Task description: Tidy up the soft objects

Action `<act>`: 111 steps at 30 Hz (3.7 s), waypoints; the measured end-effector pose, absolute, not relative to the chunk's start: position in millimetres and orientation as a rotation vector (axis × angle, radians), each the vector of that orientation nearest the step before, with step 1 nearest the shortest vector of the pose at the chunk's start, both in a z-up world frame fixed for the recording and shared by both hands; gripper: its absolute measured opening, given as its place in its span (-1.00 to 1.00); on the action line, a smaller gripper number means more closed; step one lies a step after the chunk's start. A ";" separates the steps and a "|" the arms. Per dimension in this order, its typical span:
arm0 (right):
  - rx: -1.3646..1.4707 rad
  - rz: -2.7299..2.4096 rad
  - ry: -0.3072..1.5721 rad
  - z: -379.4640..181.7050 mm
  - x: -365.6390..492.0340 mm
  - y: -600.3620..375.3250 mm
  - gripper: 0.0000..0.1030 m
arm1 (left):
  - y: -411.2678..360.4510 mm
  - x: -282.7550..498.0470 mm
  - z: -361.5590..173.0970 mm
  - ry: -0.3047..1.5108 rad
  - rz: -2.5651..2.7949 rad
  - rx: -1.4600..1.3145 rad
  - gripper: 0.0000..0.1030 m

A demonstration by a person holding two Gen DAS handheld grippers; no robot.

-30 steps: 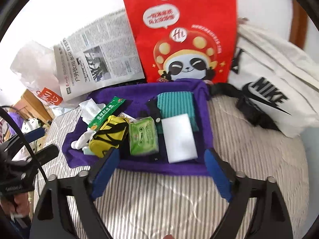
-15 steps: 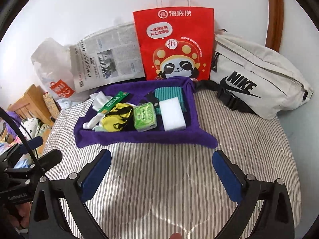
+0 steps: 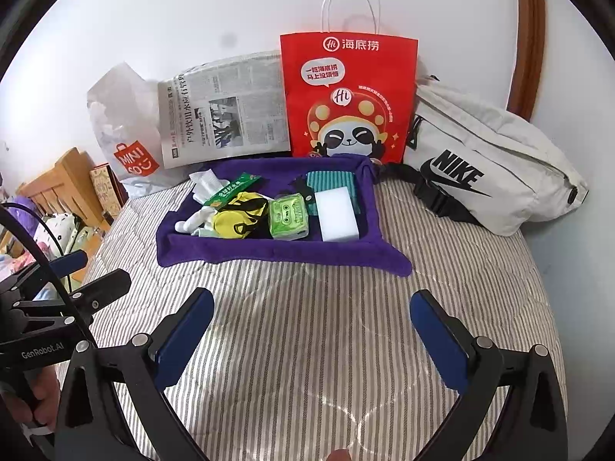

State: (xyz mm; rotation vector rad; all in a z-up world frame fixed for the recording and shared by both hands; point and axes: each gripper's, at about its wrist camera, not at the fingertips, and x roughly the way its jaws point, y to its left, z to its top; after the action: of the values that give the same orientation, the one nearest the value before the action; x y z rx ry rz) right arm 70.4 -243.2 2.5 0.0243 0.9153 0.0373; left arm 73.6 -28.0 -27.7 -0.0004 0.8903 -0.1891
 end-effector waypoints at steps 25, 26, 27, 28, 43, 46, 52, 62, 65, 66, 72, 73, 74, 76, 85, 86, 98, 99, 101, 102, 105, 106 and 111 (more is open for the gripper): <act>0.020 0.033 0.893 13.2 57.1 -239.8 0.96 | -22.8 60.9 -20.1 0.888 -0.178 0.002 0.82; 0.023 0.037 0.895 12.4 57.3 -239.7 0.96 | -23.0 61.0 -20.2 0.889 -0.176 0.005 0.82; 0.024 0.039 0.900 11.6 58.0 -239.8 0.96 | -23.1 60.8 -20.2 0.889 -0.174 0.005 0.82; 0.024 0.036 0.904 10.8 58.8 -239.3 0.96 | -22.9 60.6 -20.1 0.888 -0.176 0.003 0.82; 0.041 0.027 0.910 8.3 62.4 -239.8 0.96 | -23.9 60.2 -19.8 0.894 -0.172 0.012 0.82; 0.040 0.025 0.908 7.8 62.5 -239.7 0.96 | -23.7 60.6 -19.9 0.893 -0.172 0.010 0.82; 0.043 0.035 0.913 7.3 63.0 -238.5 0.96 | -22.3 59.1 -18.7 0.885 -0.165 0.012 0.82; 0.046 0.028 0.913 7.8 61.2 -236.5 0.96 | -22.2 57.2 -15.6 0.881 -0.167 0.012 0.82; 0.047 0.029 0.914 7.7 61.1 -237.9 0.96 | -22.2 56.9 -15.6 0.883 -0.163 0.013 0.82; 0.047 0.028 0.912 7.7 61.0 -237.8 0.96 | -22.1 57.0 -15.3 0.882 -0.164 0.013 0.82; 0.042 0.030 0.914 8.4 61.0 -236.3 0.96 | -21.7 57.7 -15.7 0.879 -0.168 0.019 0.82; 0.043 0.029 0.916 8.0 61.2 -235.3 0.96 | -21.5 57.7 -16.0 0.880 -0.168 0.017 0.82; 0.042 0.028 0.917 7.5 61.7 -234.2 0.96 | -21.6 57.9 -16.1 0.881 -0.169 0.017 0.82; 0.041 0.027 0.920 6.6 62.7 -233.2 0.96 | -21.5 57.7 -16.2 0.880 -0.169 0.023 0.82; 0.032 0.026 0.930 2.4 64.6 -226.4 0.96 | -18.6 57.6 -17.6 0.885 -0.164 0.016 0.82; 0.031 0.027 0.930 2.5 64.3 -225.4 0.96 | -18.1 57.6 -17.7 0.885 -0.163 0.015 0.82; 0.026 0.028 0.931 1.5 64.4 -217.6 0.96 | -11.9 56.6 -17.6 0.886 -0.154 0.002 0.82; 0.026 0.030 0.933 1.5 64.5 -217.8 0.96 | -11.6 56.5 -17.0 0.885 -0.153 0.002 0.82; 0.026 0.029 0.933 1.6 64.2 -218.2 0.96 | -11.1 56.2 -16.5 0.884 -0.153 0.001 0.82; 0.025 0.028 0.933 1.5 64.4 -218.3 0.96 | -10.8 56.2 -16.2 0.883 -0.152 -0.001 0.82; 0.025 0.025 0.931 2.2 64.1 -219.0 0.96 | -10.5 56.8 -15.5 0.885 -0.157 -0.006 0.82; 0.026 0.024 0.931 2.2 64.2 -219.4 0.96 | -10.6 57.1 -15.0 0.884 -0.158 -0.009 0.82; 0.023 0.018 0.936 1.5 64.2 -220.7 0.96 | -11.9 57.4 -15.3 0.884 -0.161 -0.008 0.82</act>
State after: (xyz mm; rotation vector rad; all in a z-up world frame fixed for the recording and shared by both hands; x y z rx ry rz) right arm 64.2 -220.7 1.5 0.0234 0.9356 0.0182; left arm 57.4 -11.9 -15.3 -0.0080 0.8845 -0.1609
